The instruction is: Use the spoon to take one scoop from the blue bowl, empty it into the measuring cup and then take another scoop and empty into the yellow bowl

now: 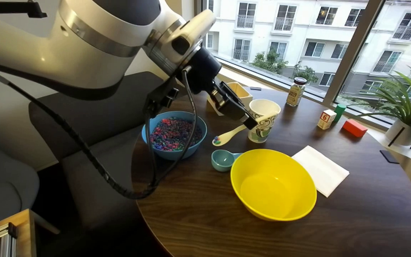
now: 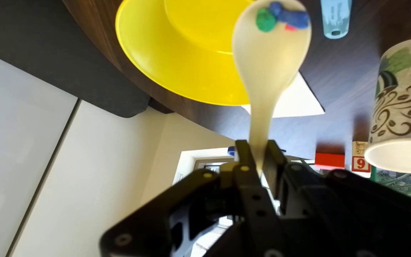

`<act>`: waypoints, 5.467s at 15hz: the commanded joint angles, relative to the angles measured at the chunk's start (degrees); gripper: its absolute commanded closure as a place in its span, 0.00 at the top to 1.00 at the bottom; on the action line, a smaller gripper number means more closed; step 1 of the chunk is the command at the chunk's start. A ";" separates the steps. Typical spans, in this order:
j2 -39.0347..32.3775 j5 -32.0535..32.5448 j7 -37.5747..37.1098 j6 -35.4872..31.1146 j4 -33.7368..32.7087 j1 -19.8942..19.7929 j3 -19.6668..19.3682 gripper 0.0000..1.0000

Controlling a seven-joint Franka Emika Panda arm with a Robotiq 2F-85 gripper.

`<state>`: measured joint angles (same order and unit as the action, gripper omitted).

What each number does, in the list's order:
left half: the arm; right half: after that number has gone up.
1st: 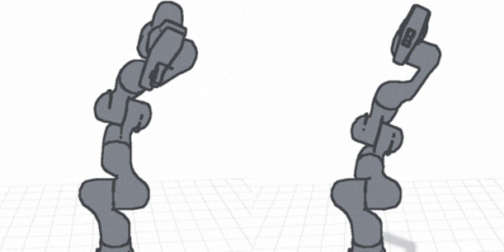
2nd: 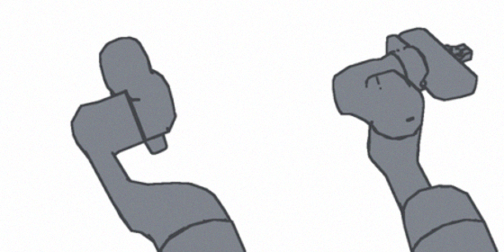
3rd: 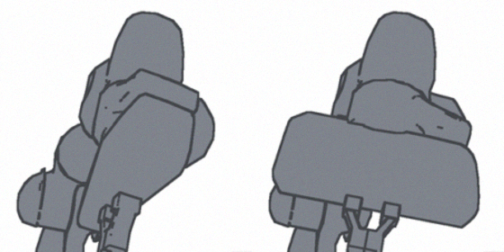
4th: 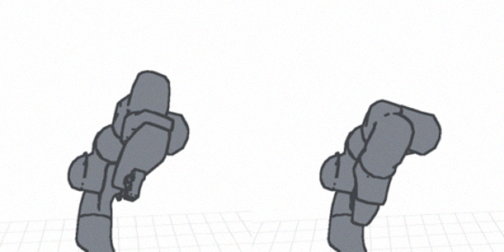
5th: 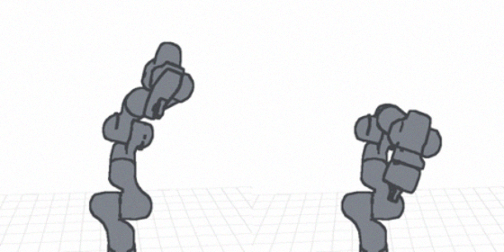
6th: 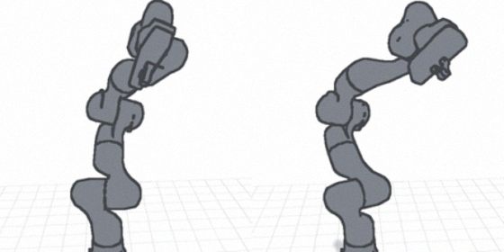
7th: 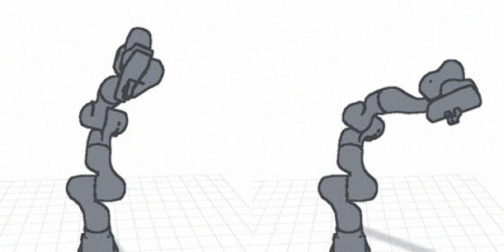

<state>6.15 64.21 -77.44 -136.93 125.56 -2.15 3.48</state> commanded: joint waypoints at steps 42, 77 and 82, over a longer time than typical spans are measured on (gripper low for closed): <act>-9.55 29.22 -21.21 9.08 -0.39 6.47 1.28 0.03; -9.40 41.85 -26.56 18.59 3.47 7.96 3.41 0.03; -8.37 38.36 -24.81 17.10 2.40 7.72 3.33 0.03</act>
<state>-3.66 105.08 -102.71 -119.72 127.69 5.39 6.73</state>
